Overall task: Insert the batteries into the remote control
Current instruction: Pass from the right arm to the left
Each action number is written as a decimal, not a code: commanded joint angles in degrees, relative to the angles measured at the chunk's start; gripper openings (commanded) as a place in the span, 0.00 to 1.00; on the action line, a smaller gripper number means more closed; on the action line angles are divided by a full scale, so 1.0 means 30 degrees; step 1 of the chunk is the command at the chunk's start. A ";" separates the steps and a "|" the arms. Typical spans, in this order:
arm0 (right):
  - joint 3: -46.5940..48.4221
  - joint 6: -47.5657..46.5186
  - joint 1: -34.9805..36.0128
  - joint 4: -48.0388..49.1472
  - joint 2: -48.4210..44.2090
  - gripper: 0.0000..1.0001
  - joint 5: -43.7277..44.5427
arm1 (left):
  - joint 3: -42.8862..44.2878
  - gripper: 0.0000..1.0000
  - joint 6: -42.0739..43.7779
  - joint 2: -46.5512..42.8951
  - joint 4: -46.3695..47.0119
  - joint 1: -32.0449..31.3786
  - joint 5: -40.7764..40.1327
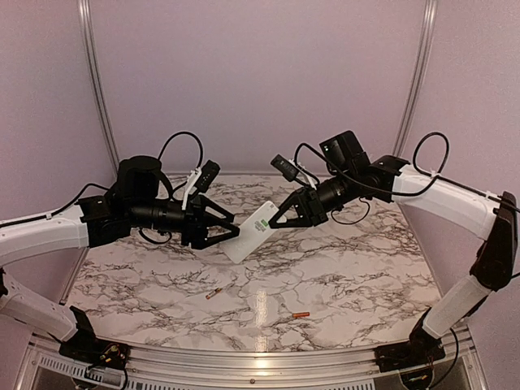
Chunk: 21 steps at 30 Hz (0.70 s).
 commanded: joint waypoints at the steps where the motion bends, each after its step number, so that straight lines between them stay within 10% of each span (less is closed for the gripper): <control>1: 0.1558 -0.2131 0.0532 -0.1816 0.0122 0.00 -0.0518 | 0.0581 0.66 -0.0324 0.0579 -0.0667 0.0108 0.1470; 21: 0.2489 -0.3194 0.1097 -0.2701 0.0201 0.00 0.0173 | 0.0748 0.15 -0.1497 0.1805 0.0728 0.0111 0.3915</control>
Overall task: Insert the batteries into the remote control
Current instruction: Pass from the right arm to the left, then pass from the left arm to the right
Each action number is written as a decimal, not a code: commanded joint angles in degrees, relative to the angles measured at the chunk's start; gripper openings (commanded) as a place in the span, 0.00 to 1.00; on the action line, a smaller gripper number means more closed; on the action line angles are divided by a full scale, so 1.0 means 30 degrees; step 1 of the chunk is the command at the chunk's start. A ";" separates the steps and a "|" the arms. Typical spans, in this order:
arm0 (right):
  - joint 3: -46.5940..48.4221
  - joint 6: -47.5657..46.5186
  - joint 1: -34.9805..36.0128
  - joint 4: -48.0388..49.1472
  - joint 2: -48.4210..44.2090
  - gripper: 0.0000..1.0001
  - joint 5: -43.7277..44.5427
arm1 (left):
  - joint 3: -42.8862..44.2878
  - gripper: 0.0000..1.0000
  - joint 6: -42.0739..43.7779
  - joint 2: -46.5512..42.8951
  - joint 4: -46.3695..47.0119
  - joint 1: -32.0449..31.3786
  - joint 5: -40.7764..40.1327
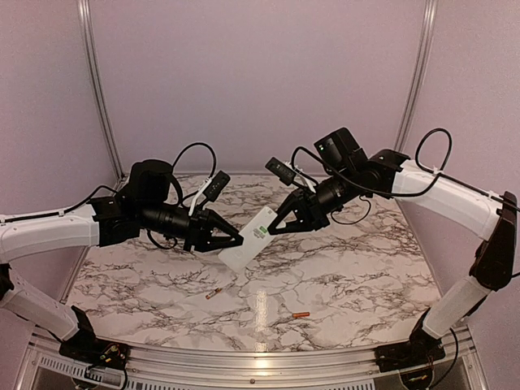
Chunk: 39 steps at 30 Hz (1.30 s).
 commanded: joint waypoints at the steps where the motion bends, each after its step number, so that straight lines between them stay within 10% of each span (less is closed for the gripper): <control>1: 0.1085 -0.0208 0.0153 0.0110 0.0001 0.00 0.0159 | 0.0595 0.11 -0.0198 0.0380 0.0673 0.0113 0.0507; 6: 0.0929 0.0489 0.0127 0.1017 -0.0600 0.37 0.1423 | 0.0142 0.00 -0.0873 -0.0091 0.1718 0.0108 0.0233; 13: -0.1616 0.3474 -0.0610 0.5902 -0.3170 0.62 0.3890 | -0.0800 0.00 -0.2834 -0.0975 0.5255 0.0477 -0.0502; 17: -0.4376 0.5278 -0.1104 1.0460 -0.5490 0.98 0.5556 | -0.1465 0.00 -0.3973 -0.1342 0.7474 0.0796 -0.0542; 29: -0.8516 1.0053 -0.0830 1.8726 -0.4981 0.91 0.1762 | -0.0728 0.00 -0.5582 0.0449 0.9789 0.0979 0.2464; 39: -0.7216 1.1451 0.0167 1.8333 -0.2757 0.74 0.0441 | 0.0428 0.00 -0.4111 0.1373 0.6852 0.0956 0.3294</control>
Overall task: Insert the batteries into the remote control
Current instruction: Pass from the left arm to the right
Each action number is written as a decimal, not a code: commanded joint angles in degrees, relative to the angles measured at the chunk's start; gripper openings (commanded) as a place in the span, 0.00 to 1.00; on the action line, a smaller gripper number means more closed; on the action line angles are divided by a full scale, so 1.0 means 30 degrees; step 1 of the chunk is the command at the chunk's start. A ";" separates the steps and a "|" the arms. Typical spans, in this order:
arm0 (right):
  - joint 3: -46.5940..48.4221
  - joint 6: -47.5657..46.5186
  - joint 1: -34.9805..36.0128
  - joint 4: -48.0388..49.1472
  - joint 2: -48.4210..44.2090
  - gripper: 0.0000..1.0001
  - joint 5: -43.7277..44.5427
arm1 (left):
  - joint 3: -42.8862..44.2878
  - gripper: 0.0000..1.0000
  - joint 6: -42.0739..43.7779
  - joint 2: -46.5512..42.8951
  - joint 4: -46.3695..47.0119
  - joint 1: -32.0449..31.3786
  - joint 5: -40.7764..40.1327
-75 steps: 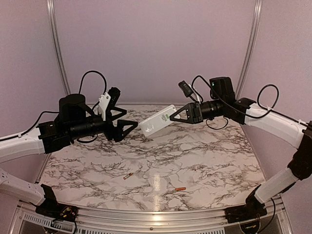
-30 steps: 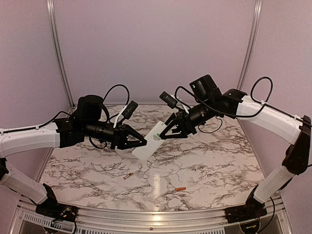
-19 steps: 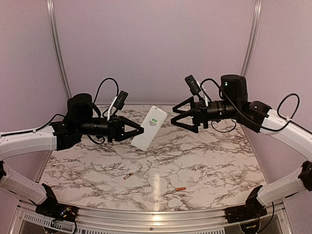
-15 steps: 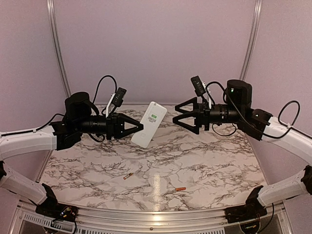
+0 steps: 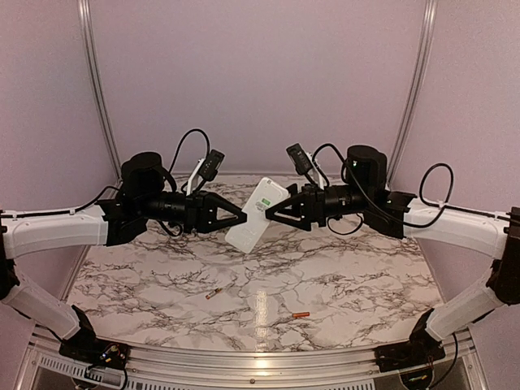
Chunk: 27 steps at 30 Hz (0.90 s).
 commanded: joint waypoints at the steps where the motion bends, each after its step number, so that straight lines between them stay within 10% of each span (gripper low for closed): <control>1: 0.0966 0.0983 0.0226 0.0518 0.0625 0.71 -0.1117 | 0.1060 0.00 0.0922 0.0391 -0.1180 0.0033 0.0697; 17: 0.1720 0.1441 0.0243 0.0132 0.1537 0.19 -0.2120 | 0.1877 0.00 0.1664 0.1186 -0.2859 0.0040 0.0290; 22: 0.1803 0.1406 -0.0069 -0.0082 0.1547 0.04 -0.1526 | 0.1739 0.56 0.1674 0.0900 -0.3083 0.0221 -0.1036; 27: 0.0310 0.3749 -0.1489 0.2181 0.1058 0.00 -0.0344 | 0.0225 0.78 0.0403 -0.0243 -0.2054 0.0796 -0.3478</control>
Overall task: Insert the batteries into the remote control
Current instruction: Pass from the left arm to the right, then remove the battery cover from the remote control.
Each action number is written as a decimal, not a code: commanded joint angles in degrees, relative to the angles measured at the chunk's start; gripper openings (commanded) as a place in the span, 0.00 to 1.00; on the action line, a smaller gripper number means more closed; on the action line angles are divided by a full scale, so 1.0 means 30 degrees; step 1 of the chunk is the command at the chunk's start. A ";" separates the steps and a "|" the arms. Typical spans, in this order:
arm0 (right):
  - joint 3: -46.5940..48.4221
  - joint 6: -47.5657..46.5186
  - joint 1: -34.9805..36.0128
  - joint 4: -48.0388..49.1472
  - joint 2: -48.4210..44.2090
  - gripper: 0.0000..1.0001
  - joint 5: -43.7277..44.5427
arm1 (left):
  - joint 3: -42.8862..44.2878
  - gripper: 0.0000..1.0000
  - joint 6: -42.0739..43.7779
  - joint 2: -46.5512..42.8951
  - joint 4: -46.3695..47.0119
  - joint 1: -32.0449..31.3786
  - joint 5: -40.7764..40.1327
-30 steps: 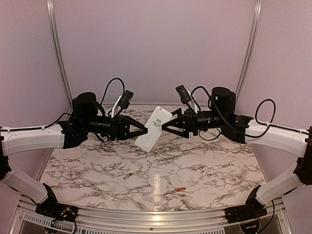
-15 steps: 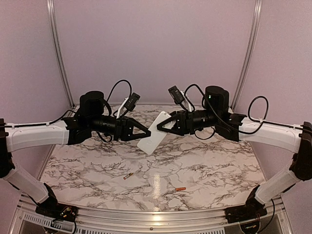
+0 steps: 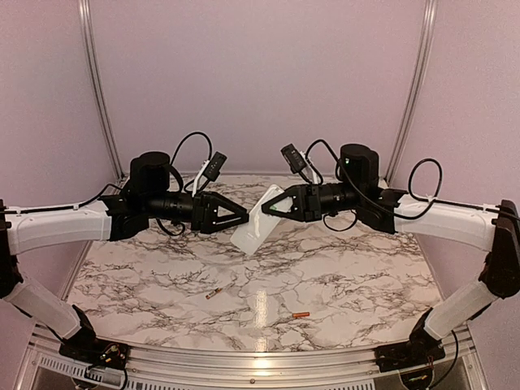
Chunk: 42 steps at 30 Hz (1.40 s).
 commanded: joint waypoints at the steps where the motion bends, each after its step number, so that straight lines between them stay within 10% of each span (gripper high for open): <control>1: -0.1030 0.2421 -0.1441 0.2859 -0.0700 0.00 0.1268 | -0.1363 0.79 -0.1248 -0.1333 0.1215 0.0649 -0.2395; 31: -0.4545 0.7365 -0.0839 1.0373 0.0046 0.00 0.9553 | -0.2557 0.94 -0.8627 0.2268 0.8529 -0.0639 -0.8019; 42: -0.4583 0.7051 -0.0282 1.0326 0.0119 0.00 1.0480 | -0.2122 0.67 -1.0065 0.3408 0.9117 -0.0725 -0.8421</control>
